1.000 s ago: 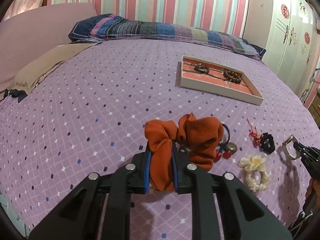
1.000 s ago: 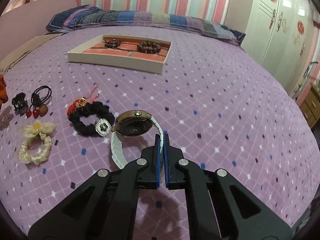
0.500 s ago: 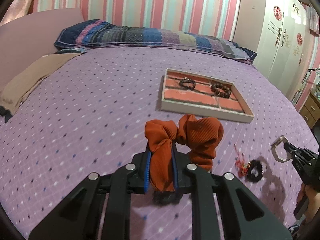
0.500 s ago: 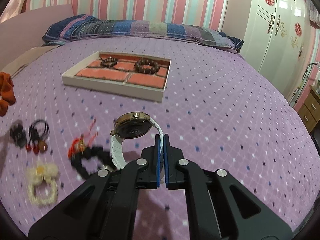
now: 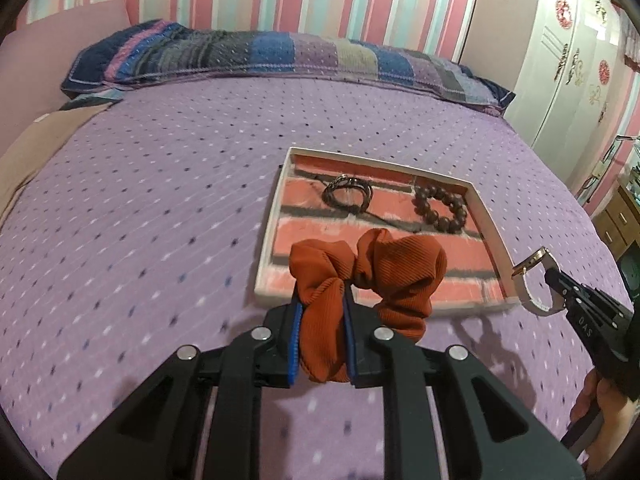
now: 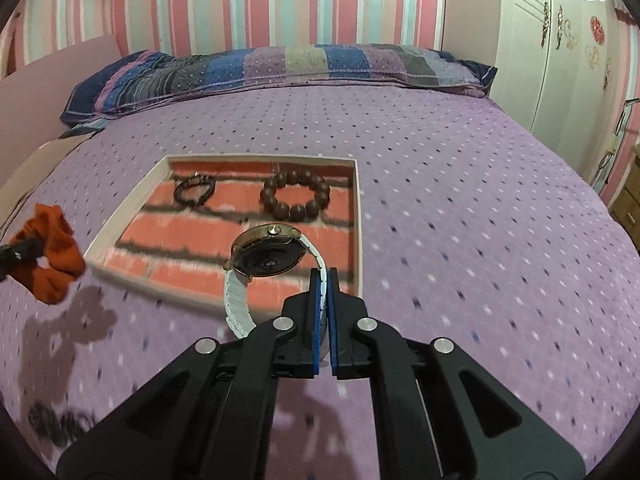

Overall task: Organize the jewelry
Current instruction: 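Carry the scrunchie and watch into the tray and open both tools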

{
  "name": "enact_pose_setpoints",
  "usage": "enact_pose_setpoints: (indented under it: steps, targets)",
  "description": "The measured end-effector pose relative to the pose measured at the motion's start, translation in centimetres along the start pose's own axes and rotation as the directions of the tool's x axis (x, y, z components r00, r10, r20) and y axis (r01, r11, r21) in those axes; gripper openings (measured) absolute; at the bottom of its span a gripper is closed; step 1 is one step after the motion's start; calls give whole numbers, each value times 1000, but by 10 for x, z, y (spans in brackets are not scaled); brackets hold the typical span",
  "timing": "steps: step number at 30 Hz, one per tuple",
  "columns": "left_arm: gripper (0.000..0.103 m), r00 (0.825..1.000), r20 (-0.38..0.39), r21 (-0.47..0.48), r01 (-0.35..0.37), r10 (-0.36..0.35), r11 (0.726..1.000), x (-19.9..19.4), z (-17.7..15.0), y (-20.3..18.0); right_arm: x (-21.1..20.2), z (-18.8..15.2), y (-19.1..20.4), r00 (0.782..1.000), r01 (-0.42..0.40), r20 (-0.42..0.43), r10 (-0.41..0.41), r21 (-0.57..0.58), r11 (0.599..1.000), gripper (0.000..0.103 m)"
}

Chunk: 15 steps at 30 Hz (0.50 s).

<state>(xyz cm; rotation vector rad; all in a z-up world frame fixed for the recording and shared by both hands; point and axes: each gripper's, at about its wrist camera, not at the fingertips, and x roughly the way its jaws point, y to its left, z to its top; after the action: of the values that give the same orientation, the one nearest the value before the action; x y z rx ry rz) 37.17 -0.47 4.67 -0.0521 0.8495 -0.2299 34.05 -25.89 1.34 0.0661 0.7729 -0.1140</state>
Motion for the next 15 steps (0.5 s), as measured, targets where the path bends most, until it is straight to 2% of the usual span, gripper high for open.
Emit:
enact_pose_setpoints:
  steps: [4,7,11,15]
  targets:
    - [18,998,-55,10,-3,3,1000,52,28,-7,40,21,4,999,-5,-34,6,43,999,4]
    - [18,996,-85,34,-30,33,999,86,39,-13,66,27,6,998,-11,-65,17,77,997,4]
    - [18,992,-120,36,-44,48,998,121,54,-15,98,34,5,995,-12,-100,26,133,991,4]
    - [18,986,-155,42,-54,60,998,148,66,-11,113,39,6,994,13,-107,0,121,993,4]
